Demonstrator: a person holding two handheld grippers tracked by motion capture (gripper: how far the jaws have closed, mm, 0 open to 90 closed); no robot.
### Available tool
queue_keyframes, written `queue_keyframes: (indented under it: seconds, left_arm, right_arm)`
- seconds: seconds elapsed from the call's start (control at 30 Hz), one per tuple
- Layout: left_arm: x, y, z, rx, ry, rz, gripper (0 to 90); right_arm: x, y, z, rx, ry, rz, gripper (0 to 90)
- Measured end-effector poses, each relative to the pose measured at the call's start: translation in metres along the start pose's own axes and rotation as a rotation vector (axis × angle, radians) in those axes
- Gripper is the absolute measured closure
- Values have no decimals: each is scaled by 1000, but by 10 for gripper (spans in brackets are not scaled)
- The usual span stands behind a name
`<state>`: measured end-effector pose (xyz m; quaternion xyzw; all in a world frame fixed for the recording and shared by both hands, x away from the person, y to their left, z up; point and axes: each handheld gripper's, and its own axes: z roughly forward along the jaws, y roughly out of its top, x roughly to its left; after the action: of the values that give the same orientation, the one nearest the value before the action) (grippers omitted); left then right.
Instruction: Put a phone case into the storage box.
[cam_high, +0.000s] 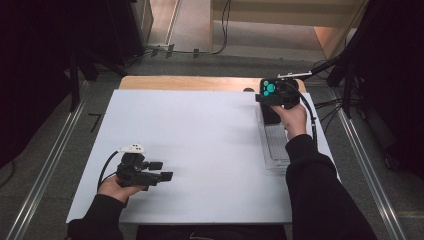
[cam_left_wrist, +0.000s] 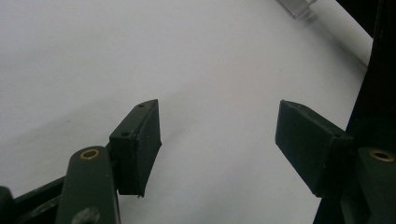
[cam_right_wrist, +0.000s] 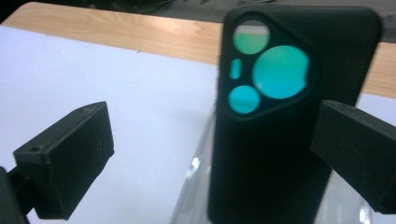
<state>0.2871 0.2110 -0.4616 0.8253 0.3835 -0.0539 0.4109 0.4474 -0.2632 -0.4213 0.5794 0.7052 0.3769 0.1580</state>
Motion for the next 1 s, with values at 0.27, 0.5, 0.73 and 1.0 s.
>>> queue_keyframes:
  seconds: [0.27, 0.5, 0.73, 1.0]
  left_arm:
    - [1, 1, 1, 9, -5, -1, 312]
    - [2, 1, 1, 12, -9, 0, 312]
    - [2, 1, 1, 13, -9, 0, 312]
    - [2, 1, 1, 15, -10, 3, 312]
  right_arm:
    - [18, 0, -6, 7, 59, -27, 0]
    - [33, -1, -5, 25, 109, -69, 0]
    - [49, -4, -6, 40, 160, -110, 0]
    - [61, -13, -4, 64, 154, -131, 0]
